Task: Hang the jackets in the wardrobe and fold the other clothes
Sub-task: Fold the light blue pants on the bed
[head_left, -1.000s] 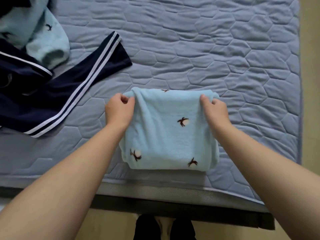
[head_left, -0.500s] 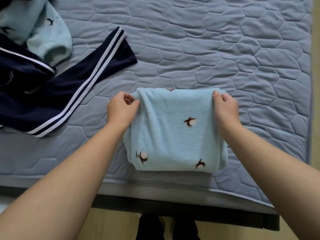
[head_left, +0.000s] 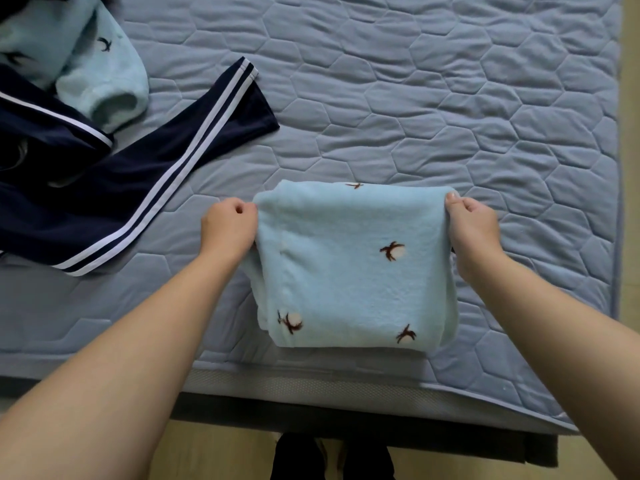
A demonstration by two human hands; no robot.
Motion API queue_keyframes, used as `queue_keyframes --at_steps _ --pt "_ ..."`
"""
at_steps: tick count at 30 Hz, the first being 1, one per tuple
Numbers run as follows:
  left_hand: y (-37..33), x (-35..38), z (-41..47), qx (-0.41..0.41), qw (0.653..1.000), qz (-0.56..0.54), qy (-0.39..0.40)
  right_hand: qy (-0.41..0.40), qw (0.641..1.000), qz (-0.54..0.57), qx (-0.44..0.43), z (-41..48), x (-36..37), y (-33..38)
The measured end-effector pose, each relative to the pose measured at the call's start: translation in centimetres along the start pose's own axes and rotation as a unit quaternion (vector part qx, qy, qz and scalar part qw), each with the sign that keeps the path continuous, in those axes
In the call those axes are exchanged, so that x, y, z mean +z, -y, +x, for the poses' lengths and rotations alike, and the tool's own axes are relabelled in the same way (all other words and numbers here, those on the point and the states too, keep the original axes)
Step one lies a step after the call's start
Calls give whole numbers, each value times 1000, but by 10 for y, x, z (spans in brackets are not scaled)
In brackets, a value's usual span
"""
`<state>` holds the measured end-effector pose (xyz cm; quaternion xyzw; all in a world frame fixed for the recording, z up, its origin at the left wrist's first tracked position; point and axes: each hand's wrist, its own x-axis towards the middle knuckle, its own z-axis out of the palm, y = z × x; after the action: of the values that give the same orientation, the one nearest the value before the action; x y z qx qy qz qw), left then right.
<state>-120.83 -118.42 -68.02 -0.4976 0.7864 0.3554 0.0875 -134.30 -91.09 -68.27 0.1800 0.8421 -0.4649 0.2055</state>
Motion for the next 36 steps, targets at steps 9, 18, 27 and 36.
queue_keyframes --at_steps 9,18,27,36 --pt "-36 -1 18 130 986 107 18 5 999 -15 -31 0 2 5" --pt "-15 5 23 -52 997 -40 -46 -37 999 -23 -25 7 6 2" --pt "4 12 -34 -66 981 -182 12 39 993 36 110 -29 -7 -10" --pt "40 30 -81 -38 992 -111 53 43 994 -71 71 -70 -28 -61"
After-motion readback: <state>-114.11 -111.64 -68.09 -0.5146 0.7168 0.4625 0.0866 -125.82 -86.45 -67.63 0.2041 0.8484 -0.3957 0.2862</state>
